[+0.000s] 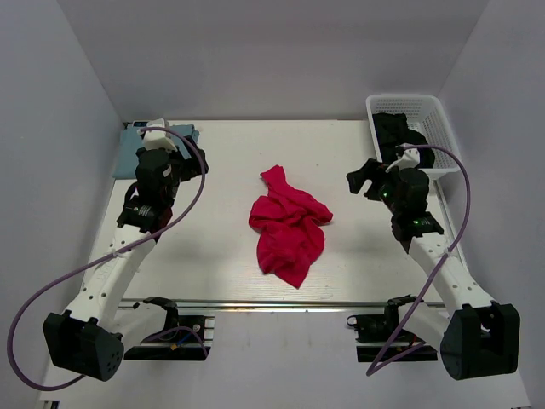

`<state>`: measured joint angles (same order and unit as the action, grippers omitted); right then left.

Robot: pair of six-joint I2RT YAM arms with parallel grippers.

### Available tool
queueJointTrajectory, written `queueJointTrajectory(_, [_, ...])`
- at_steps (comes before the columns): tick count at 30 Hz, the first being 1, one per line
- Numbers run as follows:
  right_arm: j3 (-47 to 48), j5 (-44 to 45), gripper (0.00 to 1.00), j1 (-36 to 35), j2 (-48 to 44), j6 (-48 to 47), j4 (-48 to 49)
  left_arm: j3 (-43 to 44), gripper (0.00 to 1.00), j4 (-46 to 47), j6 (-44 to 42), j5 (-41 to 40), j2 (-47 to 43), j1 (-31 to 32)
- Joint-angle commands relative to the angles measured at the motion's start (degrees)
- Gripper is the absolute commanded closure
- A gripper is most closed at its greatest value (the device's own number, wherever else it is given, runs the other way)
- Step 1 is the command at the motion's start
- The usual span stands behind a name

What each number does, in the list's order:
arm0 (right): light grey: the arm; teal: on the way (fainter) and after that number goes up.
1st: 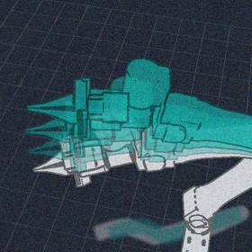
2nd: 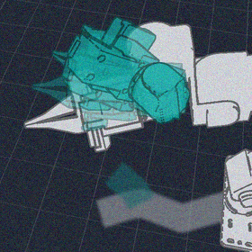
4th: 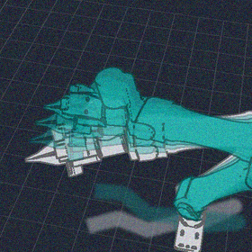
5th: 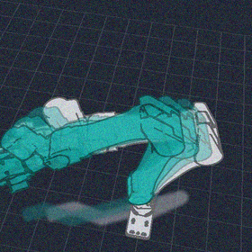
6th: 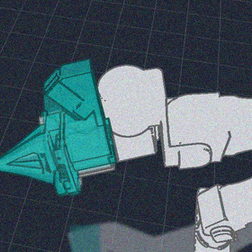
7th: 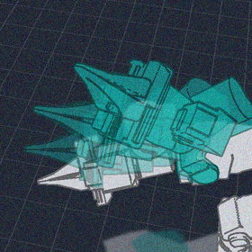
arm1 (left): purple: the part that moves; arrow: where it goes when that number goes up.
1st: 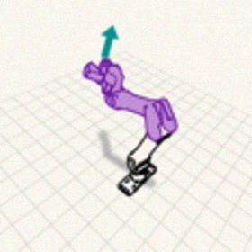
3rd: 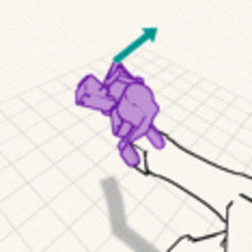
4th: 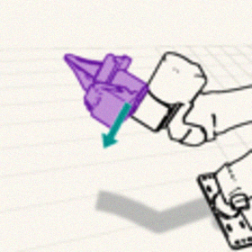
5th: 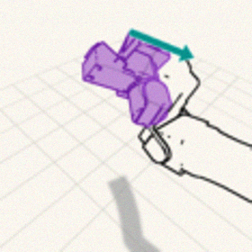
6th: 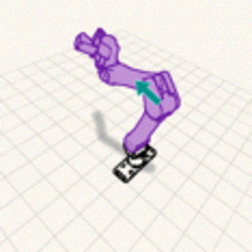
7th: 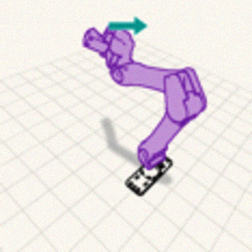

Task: Fold and stack the t-shirts
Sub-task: Flatten out the tshirt

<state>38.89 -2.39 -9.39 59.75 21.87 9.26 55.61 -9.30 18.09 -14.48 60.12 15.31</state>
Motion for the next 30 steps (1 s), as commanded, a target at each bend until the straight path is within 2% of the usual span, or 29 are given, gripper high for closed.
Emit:
queueJointTrajectory(1, [2.5,-5.94,0.1,-0.02,-0.07,-2.09,0.23,0.02,0.0,-0.37,0.55,3.05,-0.71,-0.19])
queueJointTrajectory(6, [0.93,-11.05,0.1,-0.02,1.24,-4.73,4.36,-0.5,0.0,1.21,-2.43,11.11,-0.18,-0.19])
queueJointTrajectory(9, [2.15,-12.11,0.1,-0.1,2.21,-7.18,3.05,-1.03,0.0,2.44,-3.67,16.83,1.05,1.12])
queueJointTrajectory(13, [6.45,-18.41,0.1,-0.54,7.65,-9.47,-1.77,-0.24,0.0,2.44,-4.2,31.32,9.21,1.73])
queueJointTrajectory(14, [8.81,-19.05,0.1,-1.15,9.58,-10.08,-2.74,0.97,0.0,1.84,-4.9,36.14,14.36,2.61])
queueJointTrajectory(15, [9.44,-19.92,0.1,-1.33,10.38,-10.87,-4.67,1.6,0.0,0.44,-5.43,37.67,16.94,3.31])
queueJointTrajectory(17, [11.45,-20.81,0.1,-2.73,13.36,-11.84,-5.73,2.65,0.0,-1.59,-5.96,36.56,23.51,5.85])
queueJointTrajectory(20, [14.96,-23.87,0.1,-4.4,18.28,-13.16,-8.63,3.27,0.0,-3.62,-5.96,35.93,27.76,8.85])
queueJointTrajectory(21, [15.77,-25.02,0.1,-4.76,19.43,-13.6,-11.51,3.27,0.02,-3.62,-5.96,36.62,28.73,9.47])
queueJointTrajectory(25, [17.44,-24.94,0.15,-8.45,25.33,-15.1,-13.2,3.27,0.05,-3.01,-5.96,37.77,30.58,12.55])
queueJointTrajectory(30, [18.59,-20.99,0.2,-12.32,29.46,-16.86,-14.62,1.95,0.07,-1.77,-4.9,39.35,34.09,15.45])
